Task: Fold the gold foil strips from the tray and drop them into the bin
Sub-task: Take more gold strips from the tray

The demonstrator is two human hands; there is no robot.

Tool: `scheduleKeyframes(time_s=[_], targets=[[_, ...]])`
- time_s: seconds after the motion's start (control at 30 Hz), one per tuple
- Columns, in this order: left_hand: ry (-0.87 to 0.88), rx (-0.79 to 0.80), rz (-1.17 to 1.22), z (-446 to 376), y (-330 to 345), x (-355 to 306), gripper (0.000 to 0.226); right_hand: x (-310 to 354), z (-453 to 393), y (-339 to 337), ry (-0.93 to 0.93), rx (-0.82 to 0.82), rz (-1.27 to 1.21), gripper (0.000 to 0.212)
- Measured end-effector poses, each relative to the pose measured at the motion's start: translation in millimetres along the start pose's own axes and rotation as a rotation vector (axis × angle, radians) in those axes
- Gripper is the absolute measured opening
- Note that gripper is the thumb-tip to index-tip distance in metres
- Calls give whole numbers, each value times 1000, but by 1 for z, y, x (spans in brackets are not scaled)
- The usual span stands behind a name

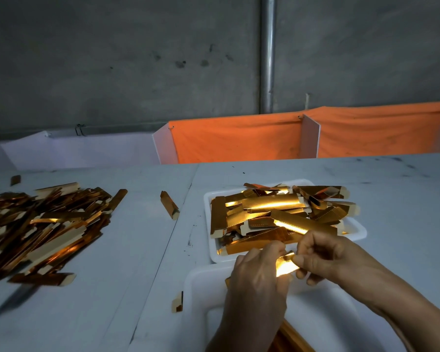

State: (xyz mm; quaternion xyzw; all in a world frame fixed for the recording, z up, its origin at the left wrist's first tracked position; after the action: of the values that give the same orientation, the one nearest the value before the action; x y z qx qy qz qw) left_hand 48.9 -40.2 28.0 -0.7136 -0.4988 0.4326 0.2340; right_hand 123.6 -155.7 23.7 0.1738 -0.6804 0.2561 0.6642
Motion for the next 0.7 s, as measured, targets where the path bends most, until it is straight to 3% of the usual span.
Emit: scheduleKeyframes(time_s=[0.33, 0.53, 0.7], targets=[[31, -55, -21, 2, -1, -3, 43, 1, -1, 3, -74, -52, 62, 4], [-30, 11, 20, -1, 0, 1, 45, -4, -3, 2, -54, -82, -5, 4], [93, 40, -118, 0, 2, -6, 46, -7, -4, 0, -9, -62, 16, 4]])
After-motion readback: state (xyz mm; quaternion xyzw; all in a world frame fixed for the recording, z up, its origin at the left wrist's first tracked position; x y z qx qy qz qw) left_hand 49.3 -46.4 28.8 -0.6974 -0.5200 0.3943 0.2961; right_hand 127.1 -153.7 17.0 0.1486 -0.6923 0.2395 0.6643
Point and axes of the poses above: each hand's wrist, its own z-axis away from the middle knuckle, its own y-axis out of the palm, x = y × z, the point moved 6 cm from there along -z, towards the middle knuckle, and after that the axes turned 11 degrees about -z, right-handed, at the moved point
